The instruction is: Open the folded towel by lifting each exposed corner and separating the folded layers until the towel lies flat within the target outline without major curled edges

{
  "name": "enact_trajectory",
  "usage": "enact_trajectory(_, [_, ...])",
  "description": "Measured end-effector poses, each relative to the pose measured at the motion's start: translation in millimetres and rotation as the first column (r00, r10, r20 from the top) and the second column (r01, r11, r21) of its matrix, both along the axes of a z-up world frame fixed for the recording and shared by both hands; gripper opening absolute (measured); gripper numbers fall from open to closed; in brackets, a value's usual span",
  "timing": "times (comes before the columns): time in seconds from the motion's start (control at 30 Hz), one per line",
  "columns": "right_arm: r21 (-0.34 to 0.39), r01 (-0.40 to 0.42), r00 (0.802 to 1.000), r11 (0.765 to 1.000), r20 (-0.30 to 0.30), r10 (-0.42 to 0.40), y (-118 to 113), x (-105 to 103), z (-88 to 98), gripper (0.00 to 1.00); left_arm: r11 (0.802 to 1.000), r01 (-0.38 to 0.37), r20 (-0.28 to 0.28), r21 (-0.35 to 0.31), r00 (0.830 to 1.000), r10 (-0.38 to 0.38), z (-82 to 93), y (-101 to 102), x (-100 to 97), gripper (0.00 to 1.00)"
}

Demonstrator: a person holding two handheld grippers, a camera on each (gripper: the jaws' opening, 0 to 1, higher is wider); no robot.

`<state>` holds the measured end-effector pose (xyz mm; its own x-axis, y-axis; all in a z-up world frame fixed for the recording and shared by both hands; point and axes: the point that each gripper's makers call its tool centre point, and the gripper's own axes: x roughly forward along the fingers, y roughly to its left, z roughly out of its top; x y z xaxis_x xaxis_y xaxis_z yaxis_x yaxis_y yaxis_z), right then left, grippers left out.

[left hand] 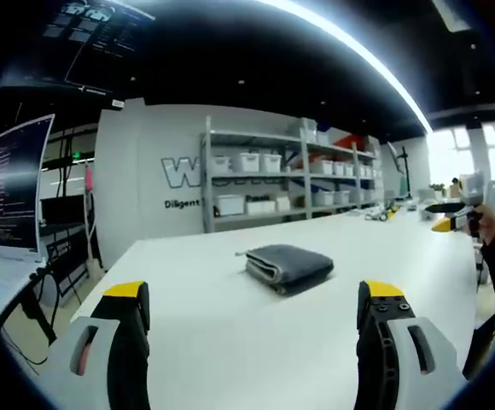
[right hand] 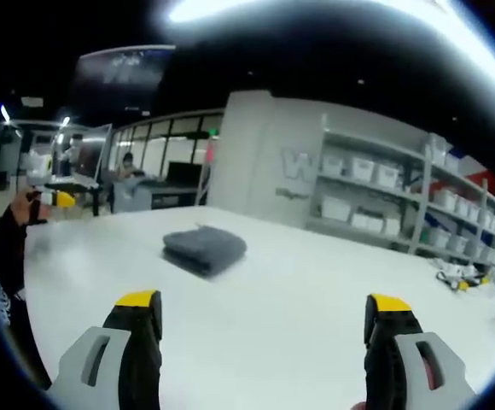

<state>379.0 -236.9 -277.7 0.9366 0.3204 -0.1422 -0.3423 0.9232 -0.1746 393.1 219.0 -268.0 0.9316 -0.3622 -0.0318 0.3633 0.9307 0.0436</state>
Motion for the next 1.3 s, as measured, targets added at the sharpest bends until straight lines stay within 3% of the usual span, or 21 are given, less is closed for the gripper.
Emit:
enact_trajectory(0.13, [-0.009, -0.003, 1.000, 1.000, -0.016, 0.003, -7.2, -1.6, -1.1, 0.99, 1.000, 0.003, -0.008, 0.001, 1.000, -0.003, 5.4, -1.6, 1.1, 1.00])
enact_trajectory(0.3, [0.022, 0.014, 0.999, 1.000, 0.028, -0.014, -19.6, -0.6, 23.1, 0.99, 1.000, -0.014, 0.013, -0.019, 1.000, 0.015, 19.9, -0.3, 8.8, 1.00])
enact_trajectory(0.53, [0.003, 0.021, 1.000, 1.000, 0.006, -0.021, -21.4, 1.6, 11.6, 0.99, 1.000, 0.016, -0.004, -0.006, 1.000, -0.016, 13.2, -13.7, 14.4, 1.00])
enact_trajectory(0.7, [0.006, 0.024, 0.999, 1.000, 0.032, -0.024, -21.1, 1.4, 20.3, 0.99, 1.000, 0.021, 0.006, -0.012, 1.000, -0.021, 16.7, -14.7, 12.3, 1.00])
enact_trajectory(0.83, [-0.041, 0.026, 0.999, 0.999, 0.021, -0.025, -22.3, 7.4, 23.4, 1.00, 0.999, 0.030, 0.006, -0.021, 1.000, -0.030, 15.7, -18.2, 8.5, 1.00])
enact_trajectory(1.13, [-0.142, 0.032, 0.998, 0.989, 0.064, -0.023, -29.3, 19.5, 65.7, 1.00, 0.995, 0.084, 0.029, -0.060, 0.996, -0.082, 23.4, -48.0, 0.6, 1.00])
enact_trajectory(1.3, [-0.203, 0.006, 0.998, 0.979, 0.060, 0.006, -23.9, 31.4, 82.9, 1.00, 0.992, 0.041, 0.057, -0.116, 0.998, -0.035, 36.1, -40.5, 3.9, 1.00])
